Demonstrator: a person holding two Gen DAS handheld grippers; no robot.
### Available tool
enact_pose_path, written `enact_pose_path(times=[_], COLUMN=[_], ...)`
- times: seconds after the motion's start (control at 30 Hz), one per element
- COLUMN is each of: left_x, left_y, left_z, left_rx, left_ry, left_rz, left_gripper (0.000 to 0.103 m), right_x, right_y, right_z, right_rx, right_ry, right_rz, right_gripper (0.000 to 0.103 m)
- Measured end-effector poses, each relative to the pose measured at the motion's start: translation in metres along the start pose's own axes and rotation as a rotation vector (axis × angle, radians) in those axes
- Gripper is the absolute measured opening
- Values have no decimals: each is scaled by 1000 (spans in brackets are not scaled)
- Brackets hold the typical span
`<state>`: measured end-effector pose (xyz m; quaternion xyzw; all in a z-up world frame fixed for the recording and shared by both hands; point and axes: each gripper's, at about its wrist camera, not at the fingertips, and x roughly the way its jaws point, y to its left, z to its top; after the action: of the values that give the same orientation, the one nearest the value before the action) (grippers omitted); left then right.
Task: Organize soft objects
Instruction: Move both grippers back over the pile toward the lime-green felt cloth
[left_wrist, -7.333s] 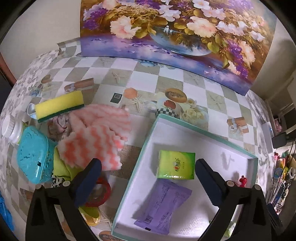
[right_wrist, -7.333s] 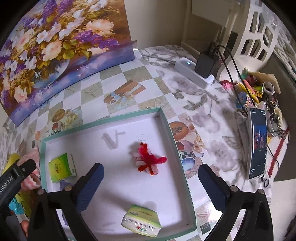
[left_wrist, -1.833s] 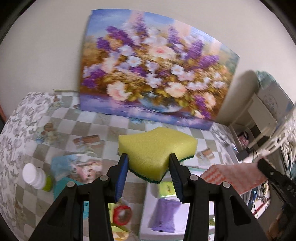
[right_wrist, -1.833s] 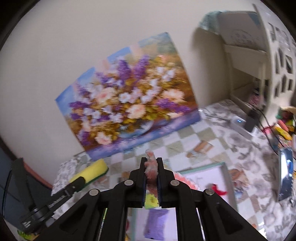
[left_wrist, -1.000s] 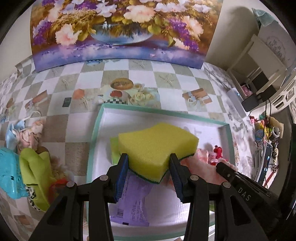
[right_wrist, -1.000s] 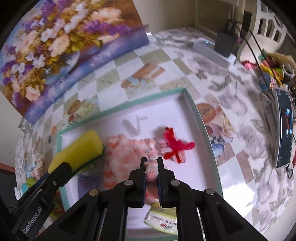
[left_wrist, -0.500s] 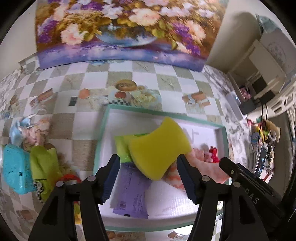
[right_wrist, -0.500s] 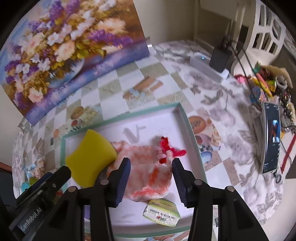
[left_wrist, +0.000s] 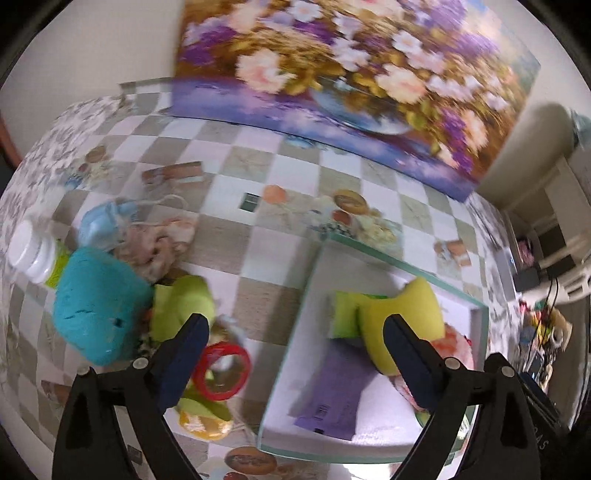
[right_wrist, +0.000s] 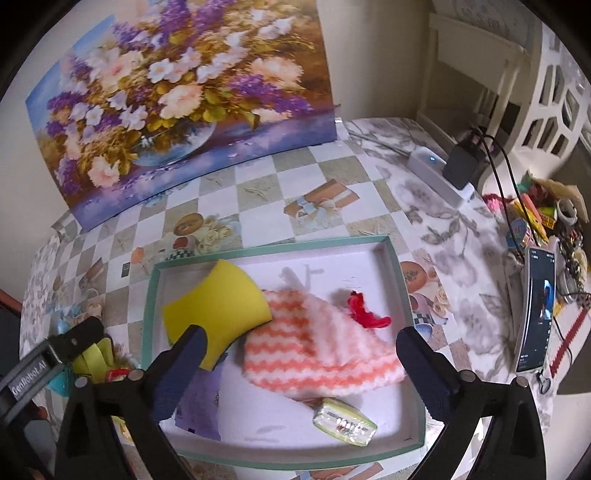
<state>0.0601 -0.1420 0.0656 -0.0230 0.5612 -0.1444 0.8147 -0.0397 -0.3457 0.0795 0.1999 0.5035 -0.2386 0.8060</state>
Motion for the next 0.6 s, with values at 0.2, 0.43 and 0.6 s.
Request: enact_pose_path(times=[0.2,0.43,0.6], left_x=[-17,-36,-40], left_y=[13,21,34], left_z=[-5,-16,-28], left_rx=[-32,-38,-57], left_ry=[-53,-95,-108], left_rz=[11,-32,-59], left_gripper=[101,101,101], right_x=[-6,-1,-1], right_y=[10,16,26], right_z=[-13,-35,-47], right_rx=[8,46,36], right_ry=[-25,28,45], right_rz=[50,82,99], right_gripper=[103,103,103])
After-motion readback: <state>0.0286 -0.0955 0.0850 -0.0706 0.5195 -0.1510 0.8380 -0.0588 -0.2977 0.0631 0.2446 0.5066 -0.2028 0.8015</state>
